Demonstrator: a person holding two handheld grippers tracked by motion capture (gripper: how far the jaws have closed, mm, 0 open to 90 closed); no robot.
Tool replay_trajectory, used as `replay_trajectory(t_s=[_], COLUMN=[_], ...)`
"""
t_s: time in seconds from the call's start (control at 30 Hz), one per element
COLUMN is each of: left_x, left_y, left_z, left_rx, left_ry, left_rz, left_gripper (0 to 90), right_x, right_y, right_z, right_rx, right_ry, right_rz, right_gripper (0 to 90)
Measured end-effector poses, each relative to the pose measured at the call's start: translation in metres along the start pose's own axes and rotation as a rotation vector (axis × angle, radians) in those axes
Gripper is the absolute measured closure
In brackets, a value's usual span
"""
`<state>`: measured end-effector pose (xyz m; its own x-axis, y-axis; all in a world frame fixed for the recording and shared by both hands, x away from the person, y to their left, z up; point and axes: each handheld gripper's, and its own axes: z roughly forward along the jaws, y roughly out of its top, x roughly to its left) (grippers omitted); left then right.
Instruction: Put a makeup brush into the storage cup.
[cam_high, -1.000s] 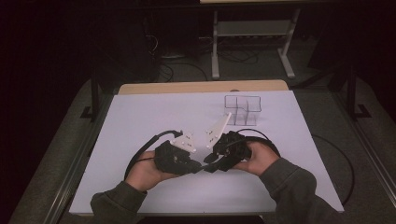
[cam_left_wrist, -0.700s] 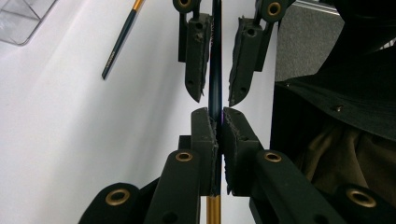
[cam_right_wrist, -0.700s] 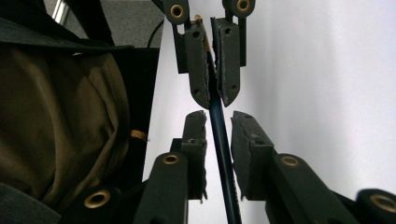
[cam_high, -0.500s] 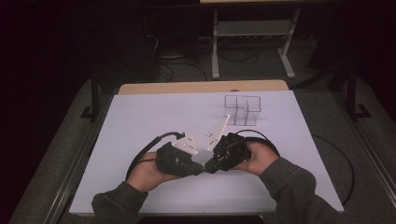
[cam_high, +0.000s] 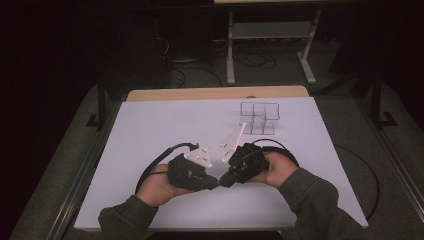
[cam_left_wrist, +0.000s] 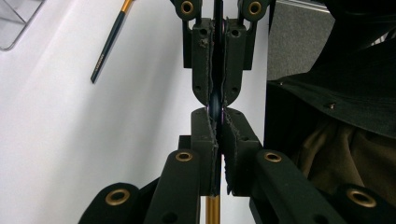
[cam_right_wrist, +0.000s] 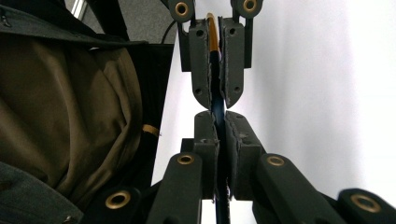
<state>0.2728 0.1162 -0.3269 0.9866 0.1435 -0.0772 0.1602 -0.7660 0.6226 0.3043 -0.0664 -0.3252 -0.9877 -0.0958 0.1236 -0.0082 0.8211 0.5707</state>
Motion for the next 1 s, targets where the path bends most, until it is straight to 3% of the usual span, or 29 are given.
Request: replay_trajectory(t_s=[0.57,1.0], left_x=[0.002,0.004], left_y=[-0.003,-0.01], left_z=[0.001,-0.008], left_rx=[0.005,-0.022], left_ry=[-0.017,-0.002], left_rz=[-0.01,-0.022], left_gripper=[82.2,71.4], right_x=[0.001,0.003], right_y=[0.0,-0.012], right_z=[0.003,0.0], right_rx=[0.018,-0.004], right_ry=[-0.004,-0.026], right_rz=[-0.004,0.03], right_gripper=[83.7,83.7])
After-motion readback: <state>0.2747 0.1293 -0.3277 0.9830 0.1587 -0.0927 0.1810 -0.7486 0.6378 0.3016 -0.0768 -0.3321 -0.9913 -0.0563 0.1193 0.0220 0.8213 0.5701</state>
